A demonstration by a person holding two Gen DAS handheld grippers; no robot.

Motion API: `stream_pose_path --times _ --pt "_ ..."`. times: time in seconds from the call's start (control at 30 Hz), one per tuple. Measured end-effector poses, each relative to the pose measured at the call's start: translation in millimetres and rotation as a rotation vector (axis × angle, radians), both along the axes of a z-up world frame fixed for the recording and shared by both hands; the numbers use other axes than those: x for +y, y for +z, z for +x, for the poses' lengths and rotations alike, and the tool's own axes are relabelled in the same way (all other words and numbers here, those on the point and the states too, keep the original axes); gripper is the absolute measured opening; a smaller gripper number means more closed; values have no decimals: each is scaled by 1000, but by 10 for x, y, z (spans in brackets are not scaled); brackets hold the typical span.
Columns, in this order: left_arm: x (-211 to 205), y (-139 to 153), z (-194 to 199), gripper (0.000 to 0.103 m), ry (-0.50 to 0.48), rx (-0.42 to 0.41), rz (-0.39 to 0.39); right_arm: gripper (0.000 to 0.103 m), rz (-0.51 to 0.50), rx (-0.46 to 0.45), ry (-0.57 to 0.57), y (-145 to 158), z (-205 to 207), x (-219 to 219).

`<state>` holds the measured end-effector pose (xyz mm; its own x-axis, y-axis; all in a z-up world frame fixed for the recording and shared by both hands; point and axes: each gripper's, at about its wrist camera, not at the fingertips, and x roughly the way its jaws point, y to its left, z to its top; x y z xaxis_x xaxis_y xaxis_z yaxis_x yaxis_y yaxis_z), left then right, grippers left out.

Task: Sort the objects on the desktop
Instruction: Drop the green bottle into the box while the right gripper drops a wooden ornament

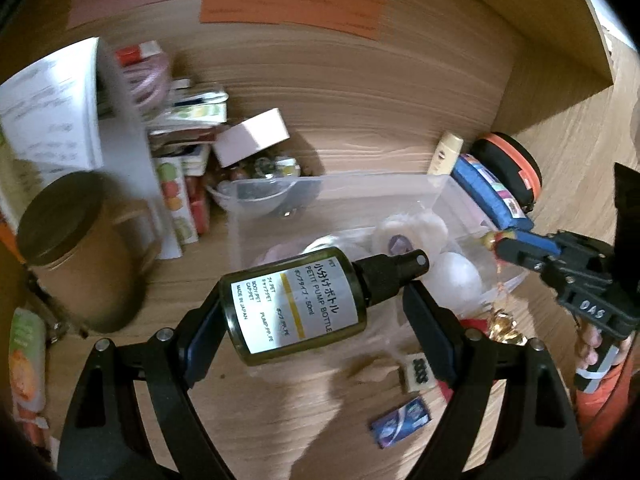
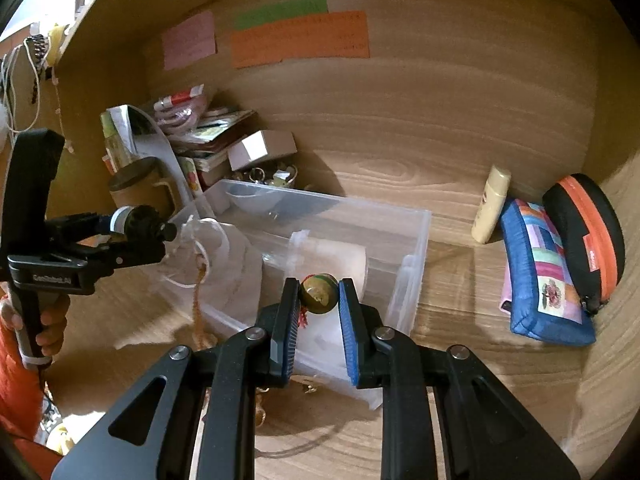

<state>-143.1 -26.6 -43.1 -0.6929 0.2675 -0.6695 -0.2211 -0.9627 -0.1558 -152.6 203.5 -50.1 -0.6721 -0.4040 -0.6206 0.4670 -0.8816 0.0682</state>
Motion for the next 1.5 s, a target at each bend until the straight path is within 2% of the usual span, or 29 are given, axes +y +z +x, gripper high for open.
stream_pose_path --times 0.33,0.5,0.67,0.83,0.93,1.1,1.33,1.5 --pt "461 -48 -202 86 -96 -25 -27 18 -5 -60 33 -170 -165 -18" --pt "594 -136 -298 85 -106 -52 -48 18 2 -78 53 -229 -193 -59" --pt "621 -255 -340 85 -93 -66 -89 18 48 -60 55 -257 -163 -101" --pt "575 -268 -337 85 -98 -74 -56 18 88 -33 49 -241 -135 -132" --pt "534 -267 -327 85 -101 -84 -36 22 91 -38 39 -235 -149 -117" --pt "503 -229 -285 85 -108 -87 -14 35 87 -41 17 -202 -126 -62" --pt "408 -94 -190 85 -95 -63 23 38 73 -11 -18 -54 36 36" --pt "311 2 -89 85 -68 -36 23 44 65 18 -32 54 181 66"
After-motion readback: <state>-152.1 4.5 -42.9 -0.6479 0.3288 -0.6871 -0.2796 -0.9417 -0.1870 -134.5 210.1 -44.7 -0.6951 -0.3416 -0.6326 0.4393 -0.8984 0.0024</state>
